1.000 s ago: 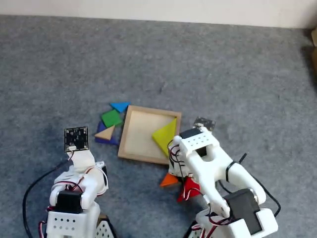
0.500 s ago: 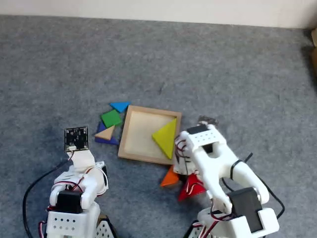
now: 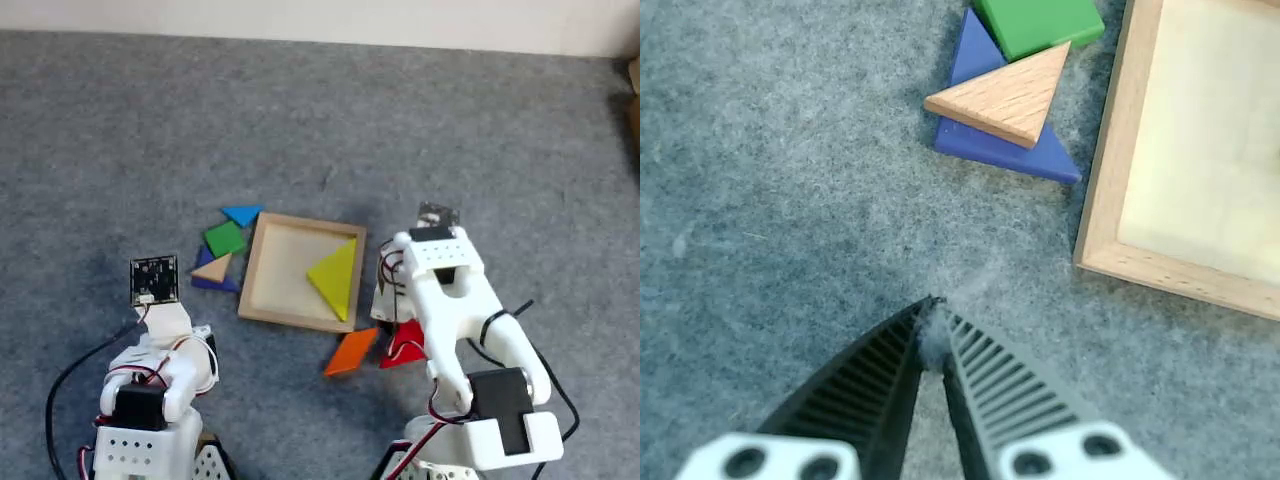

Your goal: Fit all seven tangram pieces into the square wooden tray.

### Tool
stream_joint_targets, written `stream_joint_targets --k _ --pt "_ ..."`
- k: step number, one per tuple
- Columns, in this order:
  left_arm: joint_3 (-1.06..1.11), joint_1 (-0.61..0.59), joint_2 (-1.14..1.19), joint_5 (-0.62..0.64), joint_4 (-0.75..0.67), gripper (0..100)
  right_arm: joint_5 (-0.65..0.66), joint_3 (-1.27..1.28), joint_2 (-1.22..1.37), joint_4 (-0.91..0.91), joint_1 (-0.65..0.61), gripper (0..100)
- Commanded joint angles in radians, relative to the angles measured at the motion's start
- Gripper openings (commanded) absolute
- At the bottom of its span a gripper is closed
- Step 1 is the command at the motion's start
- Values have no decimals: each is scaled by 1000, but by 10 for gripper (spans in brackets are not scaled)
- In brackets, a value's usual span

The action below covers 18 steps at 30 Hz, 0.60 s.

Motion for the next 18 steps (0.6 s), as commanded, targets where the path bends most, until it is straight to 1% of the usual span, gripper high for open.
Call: stream_joint_targets --k 1,4,7,11,13,16,18 --pt "19 -7 -4 -8 5 5 15 -153 -1 128 10 188" --pt "19 -7 -4 -8 5 5 15 -245 1 196 10 188" --pt "19 -7 -4 -8 5 5 15 -298 1 200 10 188" --pt "19 -7 -4 -8 5 5 15 -300 10 199 10 197" --pt "19 -7 -4 -8 5 5 14 -298 10 206 4 243" --pt "19 -7 -4 -8 5 5 9 -249 10 197 -13 359" --pt "19 -7 -4 -8 5 5 11 -202 7 165 -48 402"
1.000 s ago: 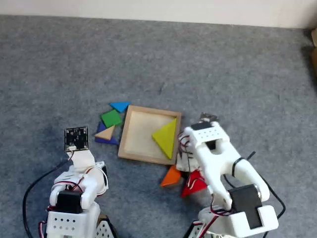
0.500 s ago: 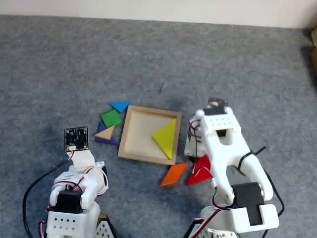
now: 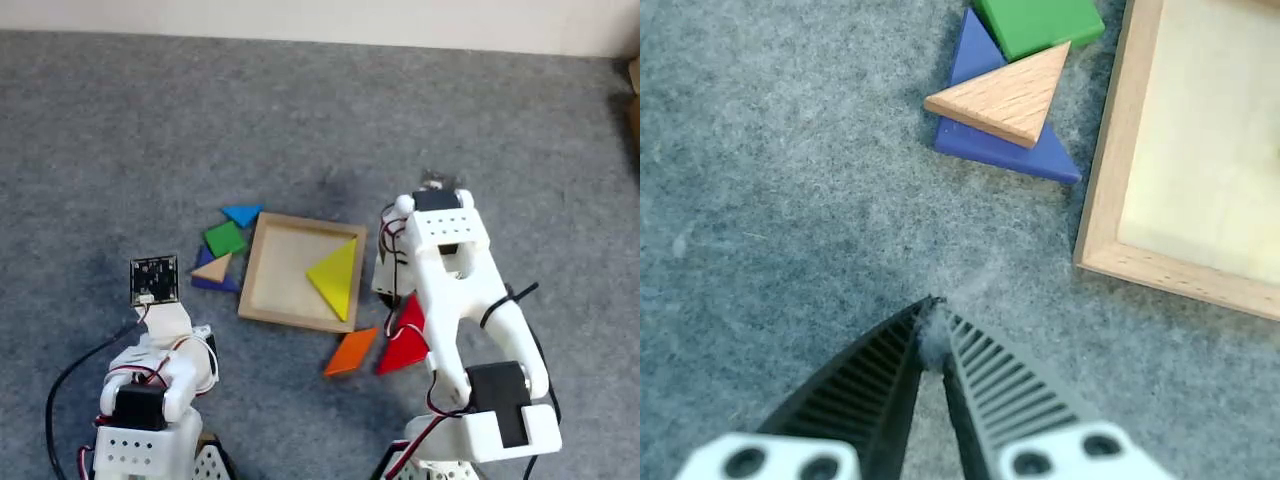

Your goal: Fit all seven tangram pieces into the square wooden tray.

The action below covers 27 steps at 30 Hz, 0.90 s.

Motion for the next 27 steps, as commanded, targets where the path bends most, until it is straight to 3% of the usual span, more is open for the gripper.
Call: stream_joint_targets --k 1,7,18,27 --pt "19 -7 -4 -8 5 5 9 58 -24 -50 -59 404" --pt "19 -7 -4 -8 5 5 5 197 -27 -232 -74 404" --pt "19 -7 -4 -8 5 5 14 320 -18 -398 -27 404" --pt "19 -7 -4 -8 5 5 124 387 -19 -443 5 403"
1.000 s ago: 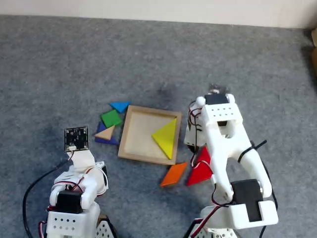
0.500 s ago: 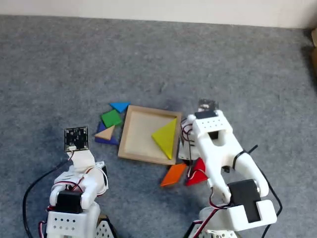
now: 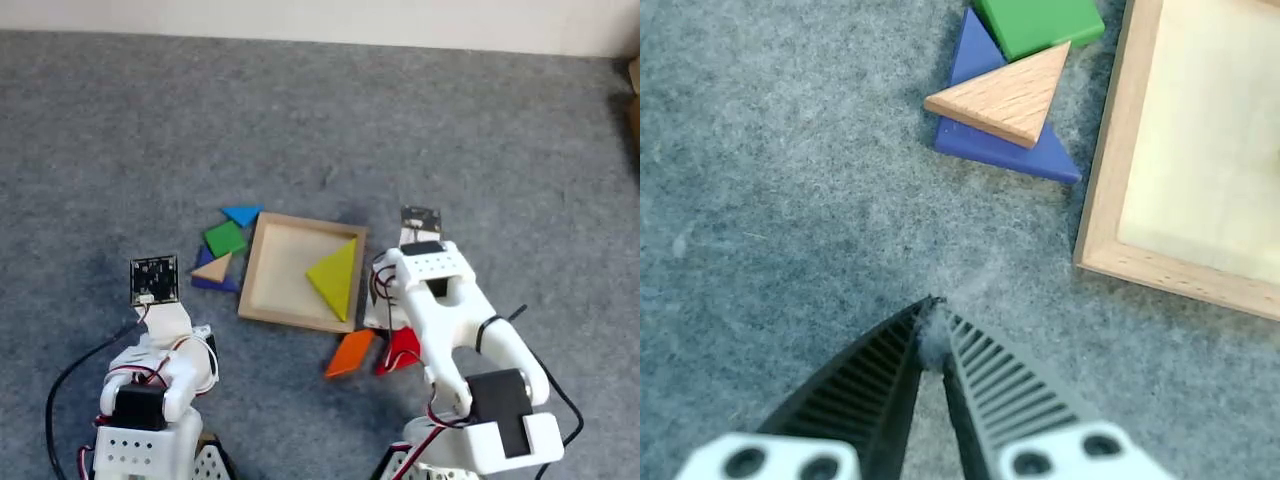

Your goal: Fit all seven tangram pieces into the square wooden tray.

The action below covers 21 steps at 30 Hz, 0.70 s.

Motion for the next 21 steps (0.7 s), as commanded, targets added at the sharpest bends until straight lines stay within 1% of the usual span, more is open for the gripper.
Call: stream_joint_targets --k 1,3,7,9,21 --pt "19 -7 -4 -8 5 5 20 10 -2 -21 28 402" --pt "19 -7 -4 -8 5 5 20 12 -4 -18 28 365" --pt "19 -7 -4 -8 5 5 21 4 -5 -18 25 218" --pt "19 -7 -4 -8 5 5 21 2 -7 -18 27 180" --pt "19 -7 -4 -8 5 5 21 2 -8 -13 27 174"
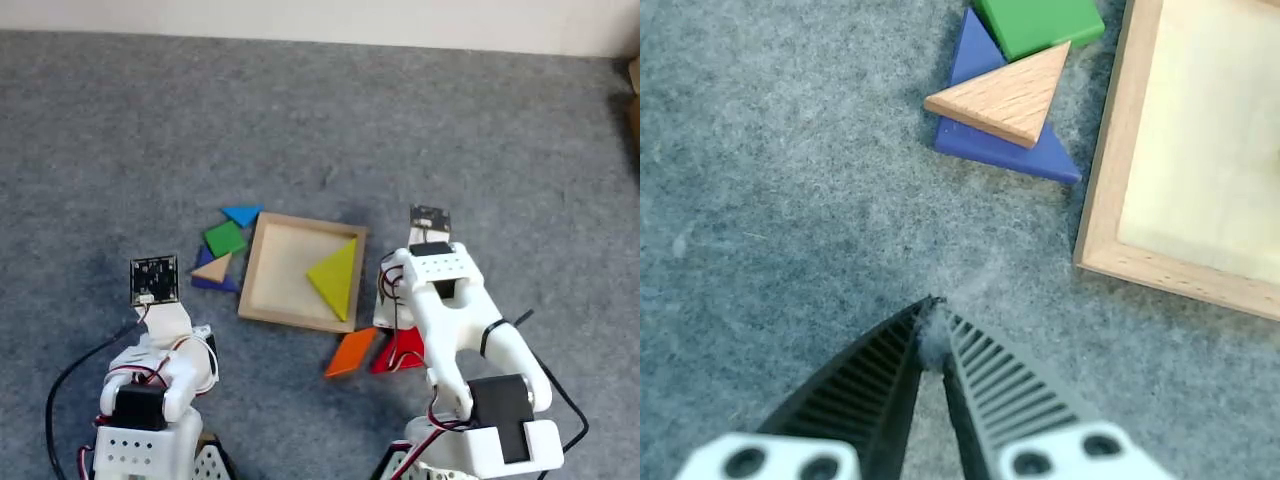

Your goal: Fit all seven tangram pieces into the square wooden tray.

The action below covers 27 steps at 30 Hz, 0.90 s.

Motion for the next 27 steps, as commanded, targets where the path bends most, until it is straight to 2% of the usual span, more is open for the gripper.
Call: stream_joint_targets --k 1,8,14,21,27 --pt "19 -7 -4 -8 5 5 12 -1 -7 -13 4 174" --pt "19 -7 -4 -8 5 5 11 5 -168 35 4 186" --pt "19 -7 -4 -8 5 5 -37 2 -335 234 -24 341" --pt "19 -7 -4 -8 5 5 -170 36 -282 213 -99 347" --pt "19 -7 -4 -8 5 5 -276 84 -173 18 -110 347"
